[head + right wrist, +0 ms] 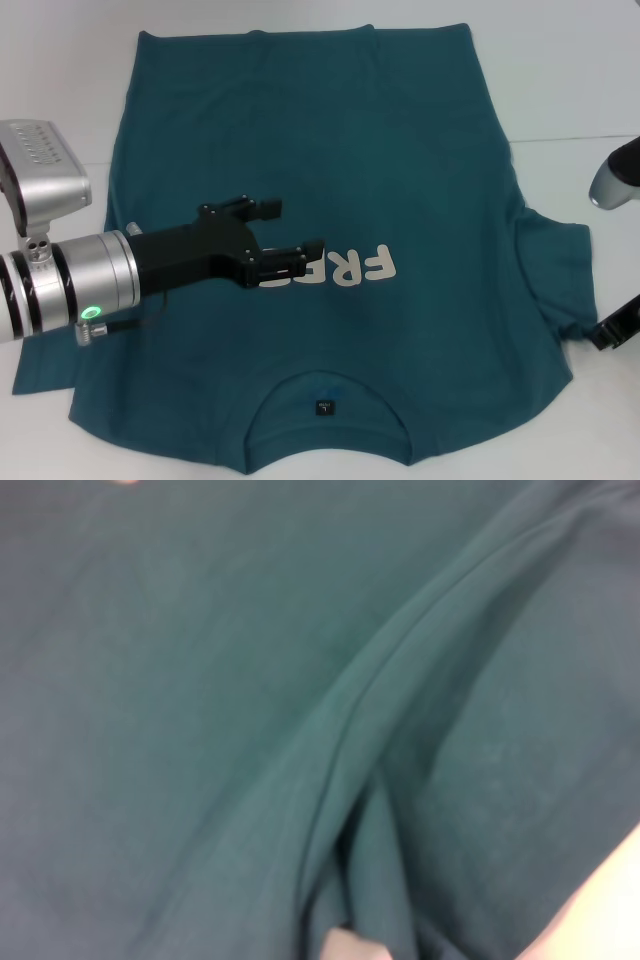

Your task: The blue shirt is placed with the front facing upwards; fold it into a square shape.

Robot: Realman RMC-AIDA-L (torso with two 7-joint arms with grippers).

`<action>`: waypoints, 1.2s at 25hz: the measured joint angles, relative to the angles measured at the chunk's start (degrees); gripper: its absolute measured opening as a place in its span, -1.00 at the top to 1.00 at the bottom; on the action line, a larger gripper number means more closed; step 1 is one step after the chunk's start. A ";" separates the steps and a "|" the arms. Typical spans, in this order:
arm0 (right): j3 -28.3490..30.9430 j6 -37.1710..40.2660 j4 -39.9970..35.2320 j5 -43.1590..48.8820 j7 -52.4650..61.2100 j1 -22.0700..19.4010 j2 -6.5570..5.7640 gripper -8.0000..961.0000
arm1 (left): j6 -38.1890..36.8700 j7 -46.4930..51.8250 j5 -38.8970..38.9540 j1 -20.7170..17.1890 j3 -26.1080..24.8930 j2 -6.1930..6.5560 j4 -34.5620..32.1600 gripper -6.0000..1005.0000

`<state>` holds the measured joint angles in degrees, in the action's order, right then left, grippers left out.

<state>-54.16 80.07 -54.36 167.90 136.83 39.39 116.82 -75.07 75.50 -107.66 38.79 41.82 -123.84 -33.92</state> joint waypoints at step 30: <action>3.72 1.84 -6.56 0.06 -0.26 -4.49 -2.18 0.94 | 0.10 0.00 0.44 0.26 -0.04 -0.16 0.00 -0.74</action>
<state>-50.44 81.92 -60.91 167.96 136.57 34.90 114.64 -74.97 75.50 -107.22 39.05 41.78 -124.00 -33.92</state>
